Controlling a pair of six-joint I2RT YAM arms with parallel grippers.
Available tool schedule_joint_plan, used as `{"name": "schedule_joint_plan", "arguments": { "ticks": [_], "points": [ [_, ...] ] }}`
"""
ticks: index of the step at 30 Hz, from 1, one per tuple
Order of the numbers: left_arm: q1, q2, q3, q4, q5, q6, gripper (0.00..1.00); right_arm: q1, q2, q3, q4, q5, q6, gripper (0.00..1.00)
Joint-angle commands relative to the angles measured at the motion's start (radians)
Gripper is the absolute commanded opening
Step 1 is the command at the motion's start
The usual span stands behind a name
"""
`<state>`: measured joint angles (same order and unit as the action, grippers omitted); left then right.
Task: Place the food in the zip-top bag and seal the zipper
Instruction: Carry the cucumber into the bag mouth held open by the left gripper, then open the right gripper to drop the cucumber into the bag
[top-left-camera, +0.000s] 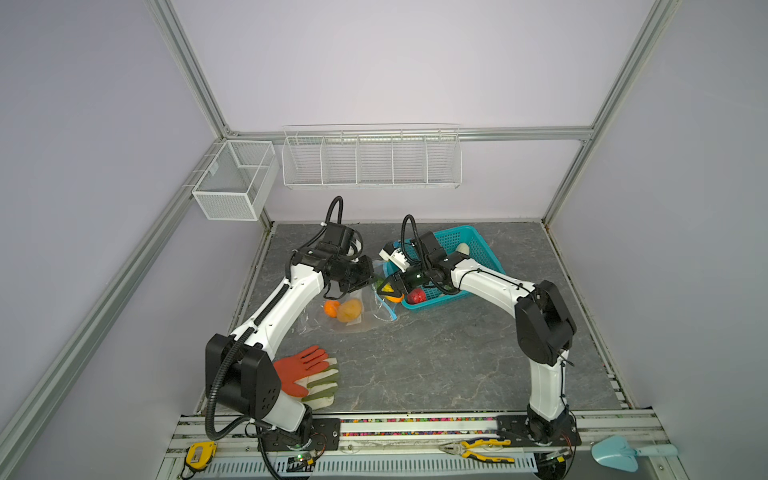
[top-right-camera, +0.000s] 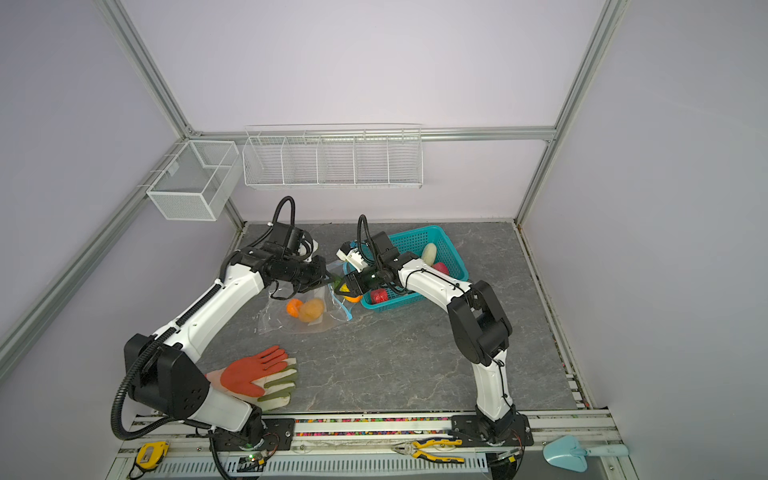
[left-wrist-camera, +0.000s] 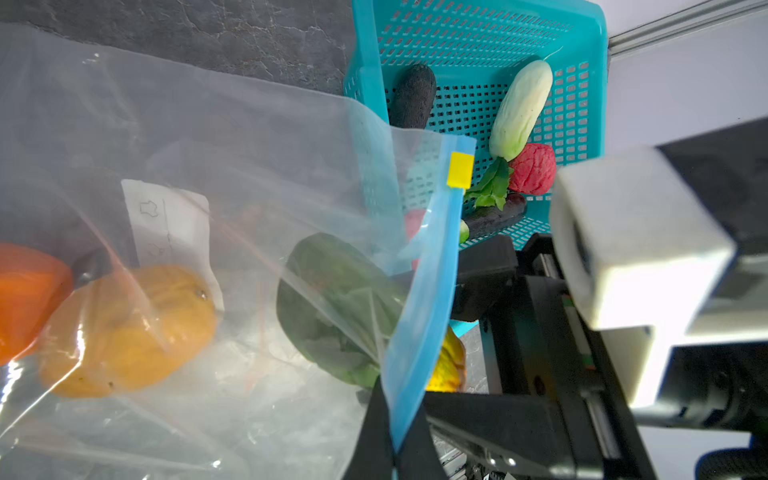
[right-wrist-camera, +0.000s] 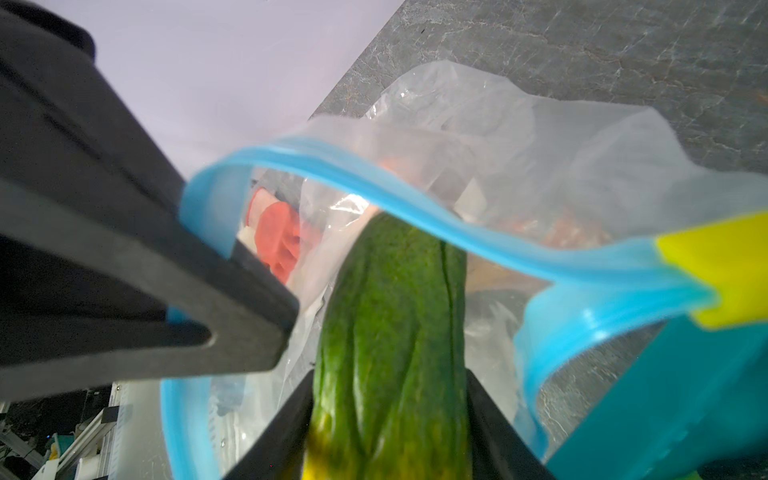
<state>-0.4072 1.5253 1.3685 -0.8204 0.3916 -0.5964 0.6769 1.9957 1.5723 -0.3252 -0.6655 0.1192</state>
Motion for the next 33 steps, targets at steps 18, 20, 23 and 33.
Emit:
{"name": "schedule_joint_plan", "arguments": {
  "ticks": [18,20,23,33],
  "points": [
    [-0.010,-0.032,-0.024,0.021,0.027,-0.012,0.00,0.038,0.063,0.054,0.064,0.130,0.157,0.60],
    [-0.011,-0.030,-0.025,0.022,0.027,-0.010,0.00,0.037,0.064,0.055,0.061,0.137,0.157,0.62],
    [-0.010,-0.027,-0.024,0.023,0.026,-0.009,0.00,0.037,0.057,0.052,0.057,0.147,0.155,0.67],
    [-0.010,-0.019,-0.021,0.018,0.014,0.002,0.00,0.038,-0.005,0.022,0.045,0.185,0.136,0.78]
  ]
}}
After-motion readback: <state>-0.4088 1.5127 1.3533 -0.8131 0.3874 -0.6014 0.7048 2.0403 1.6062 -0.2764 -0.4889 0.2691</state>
